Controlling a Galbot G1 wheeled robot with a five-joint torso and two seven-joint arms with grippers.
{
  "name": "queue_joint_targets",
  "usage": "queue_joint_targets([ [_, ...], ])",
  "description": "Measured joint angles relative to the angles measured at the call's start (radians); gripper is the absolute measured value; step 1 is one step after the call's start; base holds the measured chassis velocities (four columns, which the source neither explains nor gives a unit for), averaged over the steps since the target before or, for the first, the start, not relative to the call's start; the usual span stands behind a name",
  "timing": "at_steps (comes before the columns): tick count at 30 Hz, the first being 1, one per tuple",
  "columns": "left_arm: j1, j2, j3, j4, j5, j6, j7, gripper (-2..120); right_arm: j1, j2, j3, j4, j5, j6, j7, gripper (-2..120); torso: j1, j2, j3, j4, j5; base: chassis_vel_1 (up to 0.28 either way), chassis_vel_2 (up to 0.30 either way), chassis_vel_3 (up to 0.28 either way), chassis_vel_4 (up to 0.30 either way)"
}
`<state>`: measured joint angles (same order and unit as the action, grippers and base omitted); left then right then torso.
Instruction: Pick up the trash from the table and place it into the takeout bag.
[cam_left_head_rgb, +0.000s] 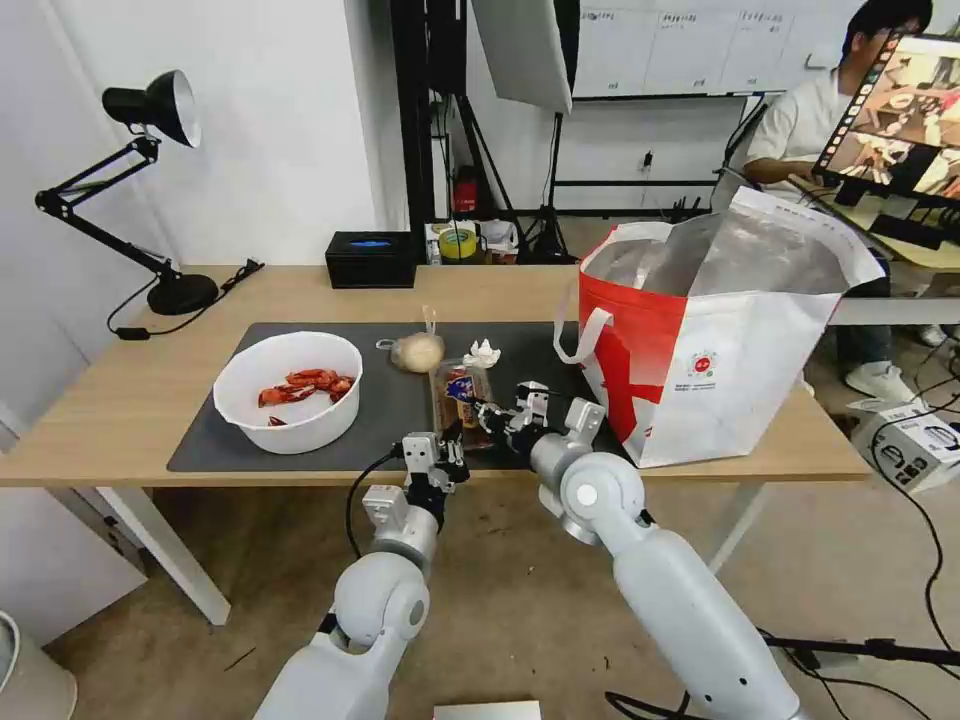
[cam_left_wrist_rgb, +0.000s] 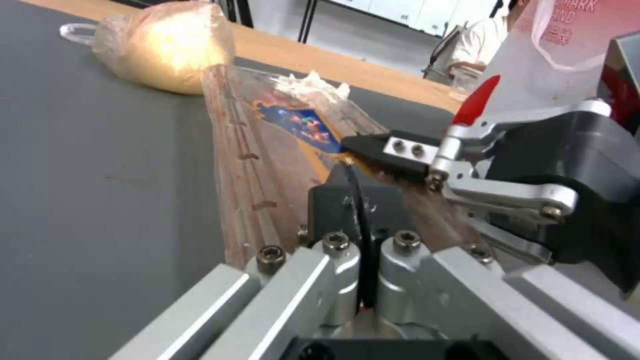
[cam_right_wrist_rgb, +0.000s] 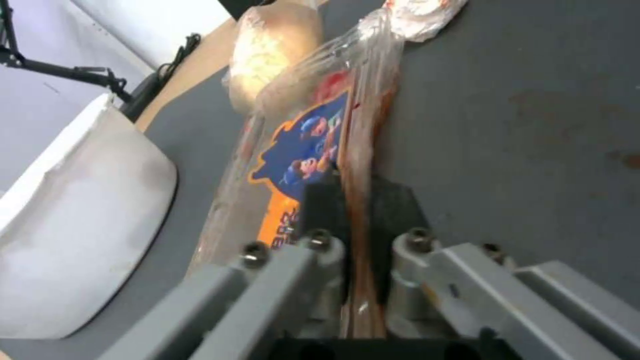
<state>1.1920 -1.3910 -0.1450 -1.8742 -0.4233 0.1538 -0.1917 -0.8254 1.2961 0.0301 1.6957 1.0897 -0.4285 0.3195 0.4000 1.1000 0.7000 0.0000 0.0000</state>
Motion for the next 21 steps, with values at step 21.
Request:
queue_joint_targets([
  [21,0.026,0.004,-0.046,-0.069,0.014,-0.086,0.056,10,-0.022,-0.008,0.026,0.03,-0.007,0.005,-0.006,0,0.0,0.0,0.0,0.0,-0.0001,0.0,0.0,0.0,0.0],
])
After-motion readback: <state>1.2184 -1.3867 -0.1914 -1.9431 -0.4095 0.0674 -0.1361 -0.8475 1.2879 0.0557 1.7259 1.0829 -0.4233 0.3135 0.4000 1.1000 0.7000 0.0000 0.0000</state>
